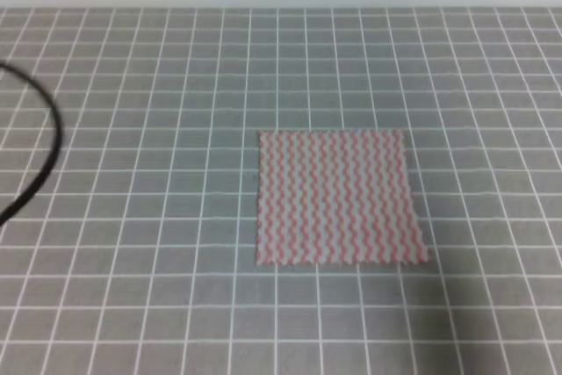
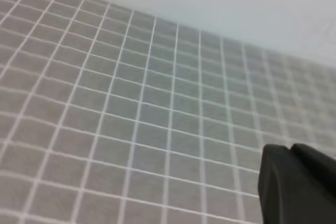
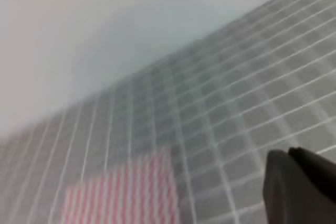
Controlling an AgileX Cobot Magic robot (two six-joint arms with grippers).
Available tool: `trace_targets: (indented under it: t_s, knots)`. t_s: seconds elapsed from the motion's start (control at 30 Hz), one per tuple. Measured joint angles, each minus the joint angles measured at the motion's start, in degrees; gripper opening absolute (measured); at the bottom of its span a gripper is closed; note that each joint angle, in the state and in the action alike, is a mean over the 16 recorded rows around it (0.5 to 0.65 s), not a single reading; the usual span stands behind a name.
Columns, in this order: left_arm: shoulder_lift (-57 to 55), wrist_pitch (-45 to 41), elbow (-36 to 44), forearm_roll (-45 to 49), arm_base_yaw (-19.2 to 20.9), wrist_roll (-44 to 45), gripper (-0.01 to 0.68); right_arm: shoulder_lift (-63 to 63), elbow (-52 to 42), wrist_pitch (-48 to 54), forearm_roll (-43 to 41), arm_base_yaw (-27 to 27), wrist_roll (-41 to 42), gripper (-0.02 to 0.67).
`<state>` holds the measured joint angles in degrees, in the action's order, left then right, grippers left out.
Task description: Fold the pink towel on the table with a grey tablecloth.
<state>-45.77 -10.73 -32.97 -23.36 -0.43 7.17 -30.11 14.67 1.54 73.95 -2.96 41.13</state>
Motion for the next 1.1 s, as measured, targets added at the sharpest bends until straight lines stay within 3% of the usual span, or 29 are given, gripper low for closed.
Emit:
trace_targets:
  t_s: [0.23,0.37,0.7,0.9,1.1]
  knots:
    - [-12.2,-1.05,-6.7,0.03,-4.19,8.79,-0.003,-15.61,9.95,14.17,-3.79,-0.06,6.27,-0.018]
    - [-16.13,-0.25,-7.81,-0.03,-8.88,11.89,-0.003,-25.92,16.41,22.23,-9.11,-0.27,4.22,-0.018]
    - [-19.95,1.77,-7.99,-0.23,-19.4,13.42,-0.003,-49.59,31.97,37.08,-37.0,-7.45,-16.92,-0.018]
    - [-20.93,2.2,-7.99,-0.3,-20.83,12.61,-0.003,-58.62,38.03,38.61,-53.76,-13.6,-31.3,-0.005]
    - [-21.92,2.59,-7.99,-0.31,-20.9,12.46,-0.002,-63.54,41.06,37.23,-60.54,-16.72,-39.44,0.066]
